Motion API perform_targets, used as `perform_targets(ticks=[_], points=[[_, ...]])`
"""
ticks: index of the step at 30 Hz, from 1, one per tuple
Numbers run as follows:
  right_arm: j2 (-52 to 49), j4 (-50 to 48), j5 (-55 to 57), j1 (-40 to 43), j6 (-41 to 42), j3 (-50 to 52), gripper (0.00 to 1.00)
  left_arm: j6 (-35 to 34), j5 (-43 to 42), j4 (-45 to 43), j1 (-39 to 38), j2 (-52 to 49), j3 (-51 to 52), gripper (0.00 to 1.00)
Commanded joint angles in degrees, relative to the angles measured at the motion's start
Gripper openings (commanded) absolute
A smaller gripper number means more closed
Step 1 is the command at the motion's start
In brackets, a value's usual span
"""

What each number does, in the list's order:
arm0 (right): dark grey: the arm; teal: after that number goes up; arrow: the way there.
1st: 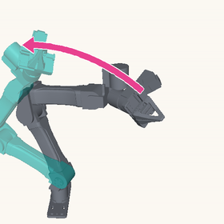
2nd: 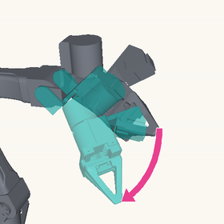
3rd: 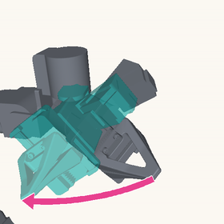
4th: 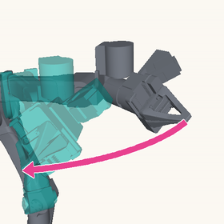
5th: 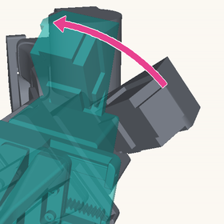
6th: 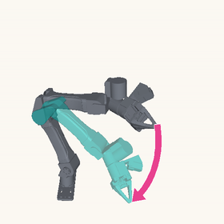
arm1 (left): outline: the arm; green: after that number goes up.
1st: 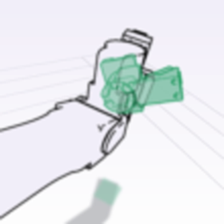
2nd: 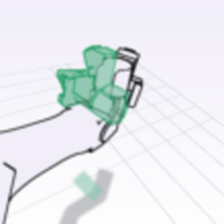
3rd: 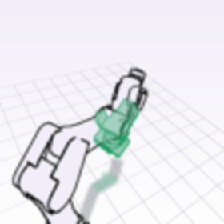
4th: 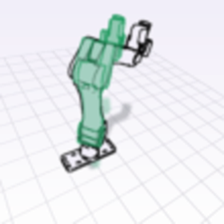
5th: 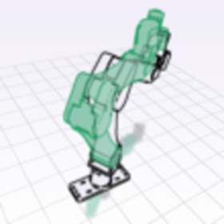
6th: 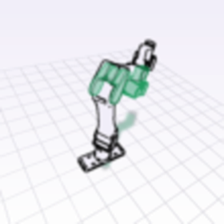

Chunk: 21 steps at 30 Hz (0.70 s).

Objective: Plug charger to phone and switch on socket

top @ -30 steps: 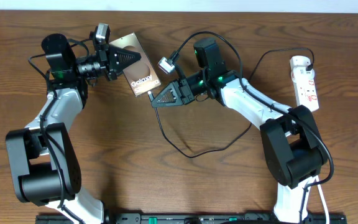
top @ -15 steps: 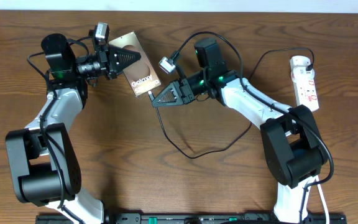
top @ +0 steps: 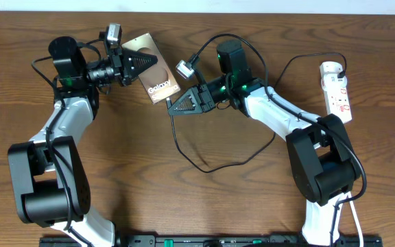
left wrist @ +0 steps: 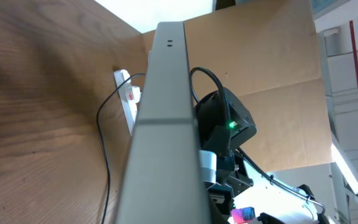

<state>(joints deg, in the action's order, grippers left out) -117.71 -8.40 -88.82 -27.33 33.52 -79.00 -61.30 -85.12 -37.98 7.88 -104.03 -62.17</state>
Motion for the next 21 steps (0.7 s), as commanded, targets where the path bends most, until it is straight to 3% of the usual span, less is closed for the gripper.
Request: perform_targets(ticks=[1, 21], points=[[0.74, -1.05, 1.2, 0.66, 0.37, -1.11, 0.01, 2.56, -4.94, -0.31, -1.86, 1.81, -0.5, 0.08], [0.74, -1.01, -0.57, 0.94, 0.33, -1.11, 0.01, 1.03, -4.98, -0.26, -1.86, 1.81, -0.5, 0.07]])
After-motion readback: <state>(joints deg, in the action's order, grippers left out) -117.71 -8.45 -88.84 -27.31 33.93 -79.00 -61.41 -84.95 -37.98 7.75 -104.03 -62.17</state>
